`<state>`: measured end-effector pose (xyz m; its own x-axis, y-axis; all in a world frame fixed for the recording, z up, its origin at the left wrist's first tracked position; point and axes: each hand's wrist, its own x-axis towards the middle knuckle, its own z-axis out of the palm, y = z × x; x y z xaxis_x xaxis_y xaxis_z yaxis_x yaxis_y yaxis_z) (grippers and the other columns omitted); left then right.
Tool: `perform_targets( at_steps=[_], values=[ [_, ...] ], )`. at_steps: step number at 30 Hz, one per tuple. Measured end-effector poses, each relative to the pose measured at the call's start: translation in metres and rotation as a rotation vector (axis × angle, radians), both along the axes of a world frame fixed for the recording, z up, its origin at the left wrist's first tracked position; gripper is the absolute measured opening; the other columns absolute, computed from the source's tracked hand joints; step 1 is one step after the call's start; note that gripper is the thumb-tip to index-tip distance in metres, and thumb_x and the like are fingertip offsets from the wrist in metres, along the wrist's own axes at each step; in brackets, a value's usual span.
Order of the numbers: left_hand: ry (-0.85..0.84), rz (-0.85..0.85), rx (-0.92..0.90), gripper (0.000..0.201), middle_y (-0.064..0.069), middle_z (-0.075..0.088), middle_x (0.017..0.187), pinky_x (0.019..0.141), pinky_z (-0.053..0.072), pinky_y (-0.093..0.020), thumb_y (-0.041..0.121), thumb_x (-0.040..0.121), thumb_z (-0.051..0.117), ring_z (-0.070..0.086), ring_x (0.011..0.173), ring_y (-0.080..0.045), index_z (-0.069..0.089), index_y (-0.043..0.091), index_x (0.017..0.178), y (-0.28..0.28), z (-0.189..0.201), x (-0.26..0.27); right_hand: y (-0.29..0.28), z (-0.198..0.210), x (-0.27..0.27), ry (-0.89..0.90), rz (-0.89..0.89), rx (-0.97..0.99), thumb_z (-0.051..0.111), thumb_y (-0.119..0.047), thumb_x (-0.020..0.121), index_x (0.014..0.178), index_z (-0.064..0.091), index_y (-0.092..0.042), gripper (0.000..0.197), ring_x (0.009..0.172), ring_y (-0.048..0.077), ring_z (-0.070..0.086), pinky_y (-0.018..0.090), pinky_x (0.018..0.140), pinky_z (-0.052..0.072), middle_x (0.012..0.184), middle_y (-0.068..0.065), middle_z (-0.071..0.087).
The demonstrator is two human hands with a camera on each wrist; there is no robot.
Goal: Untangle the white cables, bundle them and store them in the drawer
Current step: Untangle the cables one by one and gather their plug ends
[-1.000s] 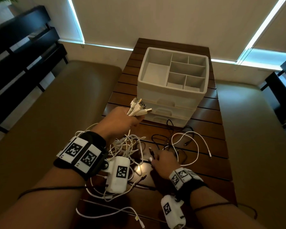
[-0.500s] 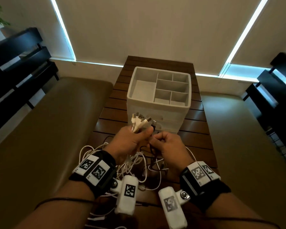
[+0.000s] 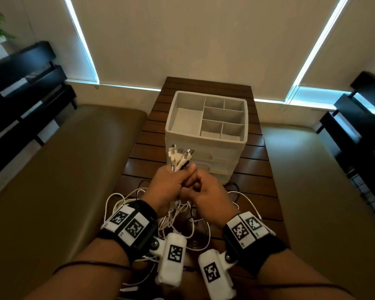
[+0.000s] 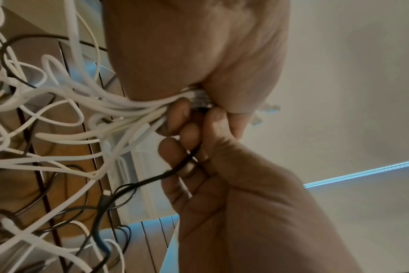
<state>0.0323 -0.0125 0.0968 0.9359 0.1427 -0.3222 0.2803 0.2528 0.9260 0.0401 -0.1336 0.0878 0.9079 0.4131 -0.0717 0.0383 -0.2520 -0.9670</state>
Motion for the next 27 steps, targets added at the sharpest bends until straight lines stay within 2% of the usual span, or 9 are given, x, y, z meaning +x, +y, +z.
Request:
perform_targets(
  at_steps=[3, 5, 7, 9, 11, 15, 18, 23, 27],
  values=[
    [-0.045, 0.085, -0.023, 0.032, -0.002, 0.04, 0.053, 0.052, 0.038, -0.029, 0.031, 0.089, 0.065, 0.042, 0.049, -0.016, 0.054, 0.016, 0.064, 0.008, 0.008, 0.004, -0.001, -0.011, 0.005, -0.021, 0.049, -0.073, 0.069, -0.02, 0.086, 0.077, 0.053, -0.019, 0.018, 0.062, 0.021, 0.057, 0.038, 0.06, 0.05, 0.073, 0.013, 0.063],
    [-0.103, 0.094, -0.156, 0.032, 0.0, 0.036, 0.049, 0.057, 0.044, -0.03, 0.039, 0.084, 0.065, 0.048, 0.048, -0.017, 0.051, 0.013, 0.07, 0.016, 0.021, 0.006, -0.008, -0.023, 0.01, -0.03, 0.082, -0.107, 0.065, -0.022, 0.089, 0.072, 0.051, -0.023, 0.022, 0.062, 0.025, 0.057, 0.041, 0.064, 0.05, 0.069, 0.012, 0.062],
    [-0.128, 0.064, -0.245, 0.034, 0.001, 0.032, 0.047, 0.057, 0.051, -0.032, 0.043, 0.082, 0.062, 0.048, 0.044, -0.016, 0.049, 0.014, 0.07, 0.024, 0.036, 0.004, -0.018, -0.032, 0.016, 0.005, 0.119, -0.097, 0.061, -0.018, 0.092, 0.071, 0.053, -0.022, 0.023, 0.057, 0.023, 0.058, 0.038, 0.061, 0.048, 0.059, 0.003, 0.058],
    [-0.137, 0.047, -0.179, 0.035, 0.003, 0.029, 0.047, 0.046, 0.044, -0.026, 0.041, 0.088, 0.06, 0.035, 0.038, -0.011, 0.045, 0.019, 0.066, 0.031, 0.05, 0.001, -0.025, -0.029, 0.022, 0.032, 0.174, -0.117, 0.059, -0.014, 0.093, 0.072, 0.056, -0.019, 0.021, 0.057, 0.013, 0.057, 0.03, 0.06, 0.047, 0.058, -0.004, 0.057],
    [-0.161, 0.08, 0.107, 0.035, 0.009, 0.032, 0.044, 0.039, 0.032, -0.021, 0.036, 0.092, 0.06, 0.029, 0.037, -0.006, 0.045, 0.022, 0.065, 0.036, 0.063, -0.002, -0.029, -0.022, 0.033, -0.028, 0.228, -0.207, 0.06, -0.015, 0.093, 0.073, 0.058, -0.021, 0.021, 0.06, 0.008, 0.053, 0.024, 0.062, 0.045, 0.064, -0.003, 0.058],
    [-0.291, 0.018, 0.837, 0.035, 0.017, 0.052, 0.043, 0.041, 0.031, -0.01, 0.021, 0.093, 0.062, 0.044, 0.041, 0.003, 0.05, 0.024, 0.06, 0.056, 0.086, -0.007, -0.041, -0.008, 0.053, -0.122, 0.311, -0.367, 0.059, -0.019, 0.093, 0.071, 0.058, -0.029, 0.024, 0.067, 0.007, 0.054, 0.03, 0.07, 0.047, 0.071, -0.007, 0.059],
    [-0.261, 0.007, 1.157, 0.025, 0.009, 0.057, 0.058, 0.05, 0.036, -0.02, 0.014, 0.088, 0.063, 0.053, 0.057, -0.007, 0.056, 0.022, 0.065, 0.073, 0.092, -0.003, -0.045, 0.002, 0.056, -0.197, 0.352, -0.537, 0.057, -0.024, 0.094, 0.078, 0.059, -0.026, 0.016, 0.075, 0.009, 0.057, 0.035, 0.08, 0.049, 0.076, -0.01, 0.06],
    [-0.299, 0.061, 0.979, 0.015, -0.002, 0.069, 0.078, 0.059, 0.042, -0.027, 0.03, 0.088, 0.066, 0.061, 0.07, -0.016, 0.073, 0.017, 0.089, 0.053, 0.086, -0.003, -0.031, 0.025, 0.048, -0.308, 0.347, -0.535, 0.058, -0.031, 0.093, 0.074, 0.059, -0.029, 0.019, 0.074, 0.011, 0.058, 0.033, 0.072, 0.049, 0.075, -0.005, 0.062],
    [-0.182, 0.095, 0.852, 0.022, -0.001, 0.063, 0.065, 0.055, 0.038, -0.028, 0.034, 0.09, 0.065, 0.053, 0.059, -0.015, 0.071, 0.013, 0.083, 0.055, 0.082, -0.002, -0.033, 0.008, 0.023, -0.082, 0.535, -0.613, 0.061, -0.033, 0.091, 0.087, 0.07, -0.021, 0.016, 0.075, 0.009, 0.064, 0.026, 0.074, 0.052, 0.083, -0.002, 0.068]
  ],
)
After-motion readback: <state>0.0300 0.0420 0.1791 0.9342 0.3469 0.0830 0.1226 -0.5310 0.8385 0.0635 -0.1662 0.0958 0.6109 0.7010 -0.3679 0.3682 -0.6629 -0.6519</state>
